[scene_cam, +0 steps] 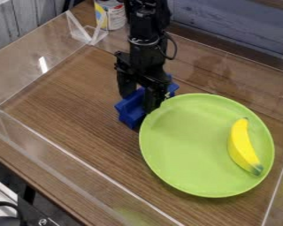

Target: Put the blue object in the green plate

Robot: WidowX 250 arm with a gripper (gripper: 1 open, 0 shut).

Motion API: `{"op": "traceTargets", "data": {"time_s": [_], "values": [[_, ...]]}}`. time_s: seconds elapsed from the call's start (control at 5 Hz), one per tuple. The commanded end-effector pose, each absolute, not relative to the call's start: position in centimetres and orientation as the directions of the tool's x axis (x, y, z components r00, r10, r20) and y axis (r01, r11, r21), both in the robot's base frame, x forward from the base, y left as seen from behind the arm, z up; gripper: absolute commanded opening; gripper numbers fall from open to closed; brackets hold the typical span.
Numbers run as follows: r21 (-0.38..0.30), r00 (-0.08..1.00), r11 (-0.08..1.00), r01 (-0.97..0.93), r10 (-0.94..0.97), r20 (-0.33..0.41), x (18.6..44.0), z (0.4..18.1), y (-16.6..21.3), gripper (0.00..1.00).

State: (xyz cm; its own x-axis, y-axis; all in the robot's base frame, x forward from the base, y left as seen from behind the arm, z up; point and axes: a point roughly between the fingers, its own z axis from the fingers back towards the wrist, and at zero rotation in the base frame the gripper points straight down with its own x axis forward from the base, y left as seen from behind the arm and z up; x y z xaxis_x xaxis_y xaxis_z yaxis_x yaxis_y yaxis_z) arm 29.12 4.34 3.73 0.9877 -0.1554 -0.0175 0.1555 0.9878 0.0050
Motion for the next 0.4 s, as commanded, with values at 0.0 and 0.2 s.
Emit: {"op": "traceTargets", "data": {"time_s": [0.0, 0.2], "values": [[0.01, 0.991, 0.991, 0.133, -0.133, 0.001, 29.53, 3.38, 4.99, 0.0], [0.008, 0.992, 0.991, 0.13, -0.13, 0.001, 29.59, 3.15, 5.02, 0.0]]}}
